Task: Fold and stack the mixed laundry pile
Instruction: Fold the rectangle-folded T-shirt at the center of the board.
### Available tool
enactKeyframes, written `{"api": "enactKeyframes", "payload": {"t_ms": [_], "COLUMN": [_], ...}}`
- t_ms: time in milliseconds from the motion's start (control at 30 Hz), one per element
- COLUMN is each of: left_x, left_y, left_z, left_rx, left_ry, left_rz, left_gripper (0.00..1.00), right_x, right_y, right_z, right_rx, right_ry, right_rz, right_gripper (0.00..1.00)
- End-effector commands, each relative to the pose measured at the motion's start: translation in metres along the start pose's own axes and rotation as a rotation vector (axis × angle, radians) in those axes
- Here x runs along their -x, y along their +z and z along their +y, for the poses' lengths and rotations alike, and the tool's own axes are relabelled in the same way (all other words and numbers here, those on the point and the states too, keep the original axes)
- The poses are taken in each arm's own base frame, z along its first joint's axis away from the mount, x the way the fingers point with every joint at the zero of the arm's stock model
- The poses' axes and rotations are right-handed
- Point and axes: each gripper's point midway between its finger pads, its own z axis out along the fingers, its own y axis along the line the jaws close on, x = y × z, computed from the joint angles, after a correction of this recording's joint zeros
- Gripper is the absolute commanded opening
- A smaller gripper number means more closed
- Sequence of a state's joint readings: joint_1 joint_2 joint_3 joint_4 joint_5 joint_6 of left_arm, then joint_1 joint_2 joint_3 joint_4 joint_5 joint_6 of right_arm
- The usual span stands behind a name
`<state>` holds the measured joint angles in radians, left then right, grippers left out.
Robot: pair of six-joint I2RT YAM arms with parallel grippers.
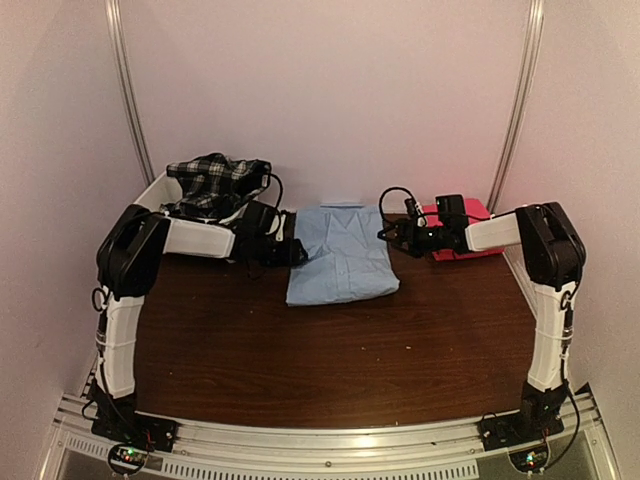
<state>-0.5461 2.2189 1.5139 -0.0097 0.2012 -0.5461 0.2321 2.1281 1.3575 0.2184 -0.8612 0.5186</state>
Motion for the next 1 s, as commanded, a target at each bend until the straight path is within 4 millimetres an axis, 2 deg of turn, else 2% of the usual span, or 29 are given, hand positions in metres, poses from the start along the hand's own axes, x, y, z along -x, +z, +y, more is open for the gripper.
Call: {"api": "enactKeyframes", "payload": {"t_ms": [0,33,67,200,367,467,533,600,733,833,967], "left_x": [0.055,0.056,0.053,0.033,-0.007,-0.028,-0.043,-0.055,-0.075,-0.093,-0.122], "left_y": [-0.059,-0.066,-0.072,-0.082,-0.072,-0.06,-0.049,-0.037,-0.017,-0.01,-0.017], "left_z": [-0.013,-0.016,-0.019,-0.037,-0.072,-0.093,-0.098,-0.093,-0.079,-0.07,-0.075], "left_rx": [0.052,0.045,0.04,-0.024,-0.14,-0.213,-0.236,-0.239,-0.212,-0.198,-0.189], "left_ry": [0.084,0.096,0.104,0.153,0.213,0.238,0.23,0.203,0.175,0.155,0.171], "left_rz": [-0.131,-0.136,-0.131,-0.102,-0.028,0.005,0.036,0.071,0.127,0.171,0.228], "left_gripper": [0.75,0.88,0.96,0.98,0.95,0.91,0.9,0.87,0.85,0.83,0.8], "right_x": [0.026,0.02,0.014,-0.011,-0.048,-0.071,-0.085,-0.099,-0.128,-0.146,-0.177], "right_y": [-0.043,-0.048,-0.053,-0.059,-0.036,-0.02,-0.008,0.003,0.017,0.016,0.001], "right_z": [0.034,0.036,0.038,0.061,0.087,0.092,0.088,0.079,0.046,0.033,0.029], "right_rx": [-0.02,-0.03,-0.033,0.042,0.108,0.152,0.159,0.168,0.128,0.099,0.064], "right_ry": [-0.086,-0.088,-0.092,-0.108,-0.13,-0.114,-0.106,-0.077,-0.015,0.014,0.039], "right_rz": [-0.056,-0.049,-0.041,0.004,0.115,0.164,0.198,0.229,0.284,0.302,0.329], "right_gripper": [0.9,0.91,0.91,0.86,0.79,0.74,0.72,0.69,0.64,0.62,0.61]}}
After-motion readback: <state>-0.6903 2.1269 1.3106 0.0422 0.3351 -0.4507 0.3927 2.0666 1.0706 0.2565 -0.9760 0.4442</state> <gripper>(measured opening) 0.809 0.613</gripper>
